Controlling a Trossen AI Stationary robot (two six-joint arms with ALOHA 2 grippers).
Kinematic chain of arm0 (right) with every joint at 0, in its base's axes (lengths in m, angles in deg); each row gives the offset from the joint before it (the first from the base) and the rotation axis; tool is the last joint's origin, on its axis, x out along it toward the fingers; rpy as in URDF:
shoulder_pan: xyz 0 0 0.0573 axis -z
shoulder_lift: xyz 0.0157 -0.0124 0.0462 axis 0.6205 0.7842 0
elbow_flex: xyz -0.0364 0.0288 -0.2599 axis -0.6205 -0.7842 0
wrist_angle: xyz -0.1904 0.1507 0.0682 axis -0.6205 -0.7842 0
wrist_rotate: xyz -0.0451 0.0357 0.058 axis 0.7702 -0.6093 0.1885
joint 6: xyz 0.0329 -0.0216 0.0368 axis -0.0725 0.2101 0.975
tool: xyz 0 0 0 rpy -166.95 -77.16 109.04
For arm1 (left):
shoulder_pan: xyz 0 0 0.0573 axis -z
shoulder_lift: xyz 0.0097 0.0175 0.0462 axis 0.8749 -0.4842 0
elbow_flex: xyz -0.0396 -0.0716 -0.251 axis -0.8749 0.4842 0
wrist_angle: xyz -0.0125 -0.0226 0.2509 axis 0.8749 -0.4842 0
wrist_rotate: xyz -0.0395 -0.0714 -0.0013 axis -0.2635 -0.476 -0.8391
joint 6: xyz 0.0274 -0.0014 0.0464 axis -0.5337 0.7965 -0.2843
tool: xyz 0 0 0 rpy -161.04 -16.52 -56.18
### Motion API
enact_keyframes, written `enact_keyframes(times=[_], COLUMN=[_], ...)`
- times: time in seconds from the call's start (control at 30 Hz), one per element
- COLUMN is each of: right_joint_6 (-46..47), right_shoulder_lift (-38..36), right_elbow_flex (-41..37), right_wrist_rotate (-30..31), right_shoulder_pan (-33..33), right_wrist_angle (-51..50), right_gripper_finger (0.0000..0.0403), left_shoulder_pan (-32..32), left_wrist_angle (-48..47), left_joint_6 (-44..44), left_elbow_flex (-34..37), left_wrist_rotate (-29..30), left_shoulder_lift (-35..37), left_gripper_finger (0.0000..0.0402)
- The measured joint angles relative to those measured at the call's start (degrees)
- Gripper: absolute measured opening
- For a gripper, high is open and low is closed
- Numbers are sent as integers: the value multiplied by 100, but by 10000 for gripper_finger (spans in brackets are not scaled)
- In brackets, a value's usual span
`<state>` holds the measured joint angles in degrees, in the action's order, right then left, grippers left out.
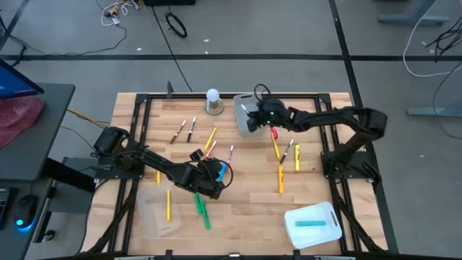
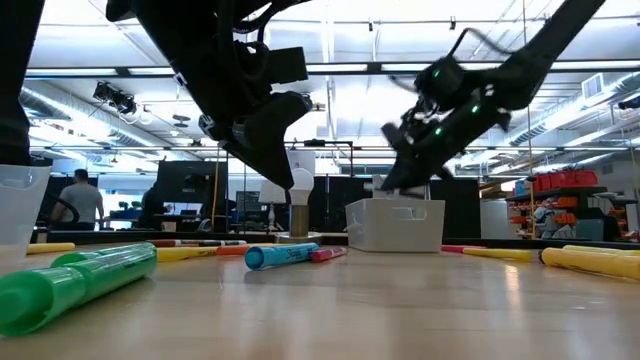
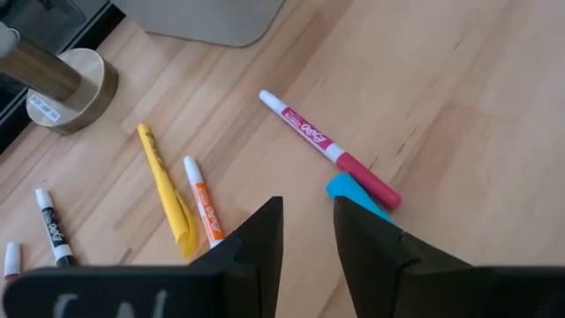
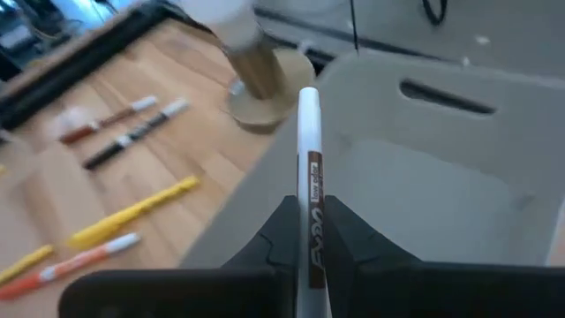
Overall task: Pick & Place Markers
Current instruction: Put the dark brown marker pen into the gray bin
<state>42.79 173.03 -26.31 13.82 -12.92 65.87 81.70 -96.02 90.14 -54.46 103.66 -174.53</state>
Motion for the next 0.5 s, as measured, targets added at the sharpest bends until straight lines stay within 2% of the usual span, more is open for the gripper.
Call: enact_keyframes(times=[0.23,0.5], right_joint_6=[106,218], right_shoulder_lift=[882,1246], right_elbow_flex=[572,688], right_wrist_rotate=[-40,-39], right_shoulder_pan=[265,392], right_wrist_angle=[4,-220], right_gripper_finger=[27,28], left_shoulder_pan=[2,7], left_wrist_angle=[-18,-20], left_joint_6=[0,2], left_elbow_flex=[0,0], left_wrist_rotate=[5,4], left_shoulder_lift=[-2,-2], left_gripper_finger=[110,110])
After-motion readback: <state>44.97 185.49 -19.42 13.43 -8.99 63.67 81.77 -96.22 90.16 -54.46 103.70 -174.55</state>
